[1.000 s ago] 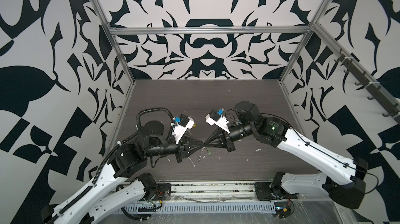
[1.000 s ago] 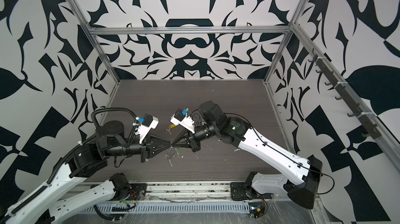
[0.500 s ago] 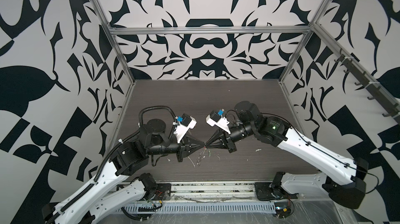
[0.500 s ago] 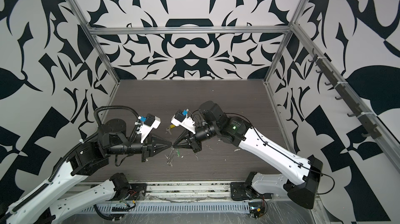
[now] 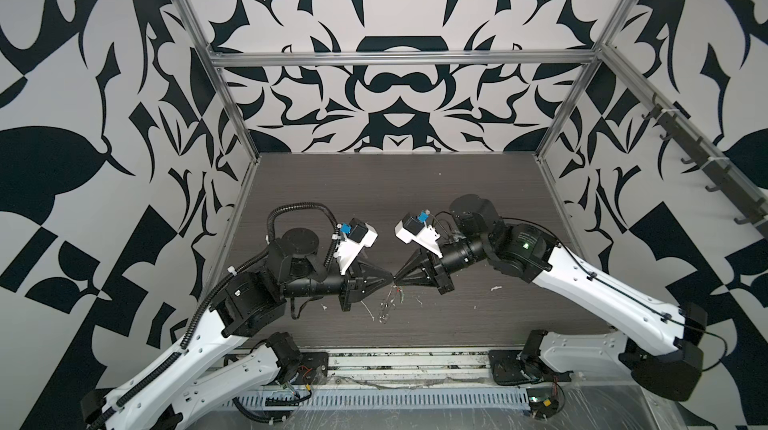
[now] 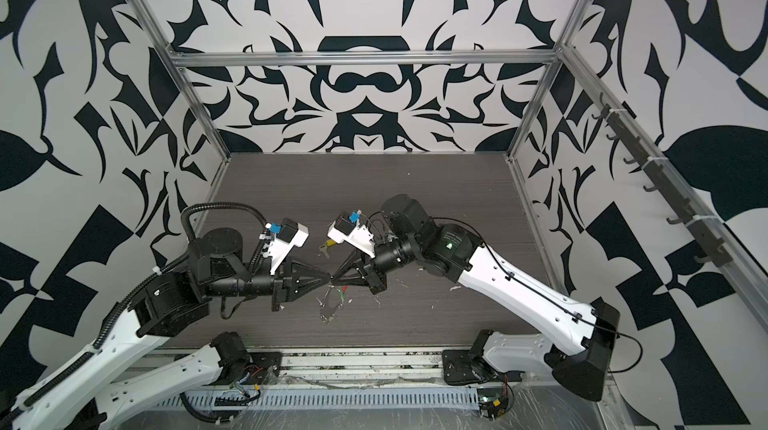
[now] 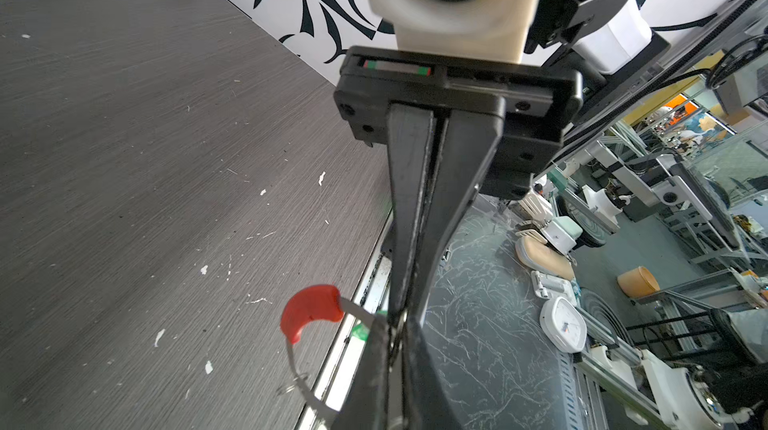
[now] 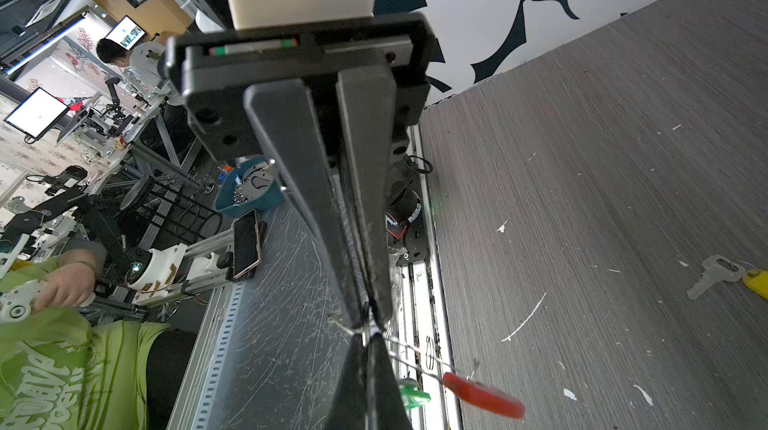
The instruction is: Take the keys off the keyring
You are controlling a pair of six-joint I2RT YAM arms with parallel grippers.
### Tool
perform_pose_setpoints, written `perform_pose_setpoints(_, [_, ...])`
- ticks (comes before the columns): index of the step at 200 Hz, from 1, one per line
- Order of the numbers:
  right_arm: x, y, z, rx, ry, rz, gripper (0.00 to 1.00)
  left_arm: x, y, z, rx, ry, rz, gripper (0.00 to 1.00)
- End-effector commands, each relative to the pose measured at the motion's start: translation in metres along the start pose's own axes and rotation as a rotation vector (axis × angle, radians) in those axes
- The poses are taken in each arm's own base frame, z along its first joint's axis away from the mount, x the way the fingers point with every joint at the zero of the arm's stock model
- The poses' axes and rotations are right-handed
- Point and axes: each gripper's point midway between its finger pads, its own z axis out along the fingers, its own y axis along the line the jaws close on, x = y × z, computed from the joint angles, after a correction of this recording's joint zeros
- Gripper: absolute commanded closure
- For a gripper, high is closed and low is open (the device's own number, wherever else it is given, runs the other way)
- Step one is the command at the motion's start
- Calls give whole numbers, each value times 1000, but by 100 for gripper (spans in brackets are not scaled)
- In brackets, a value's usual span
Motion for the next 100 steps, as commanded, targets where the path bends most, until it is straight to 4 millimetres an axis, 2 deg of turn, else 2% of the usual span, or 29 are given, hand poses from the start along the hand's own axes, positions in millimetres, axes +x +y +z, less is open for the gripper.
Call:
perform_pose_setpoints(1, [-29,15,-11,-7,-85,-90,100,0,-6,-3,21,10,-8,100])
perform_pose_setpoints(38, [-34,12,-12,11,-110,-88,100,-8,-3,-6,-1,-54,13,100])
perform_pose_setpoints(65, [-42,13,-16,32,-167,-116,69,-21,2,-17,-51,-167,46,100])
perform_pose_setpoints(100, [-52,0,-29,161,-287,-159,57,-31,15,-27,-130,-277,40,100])
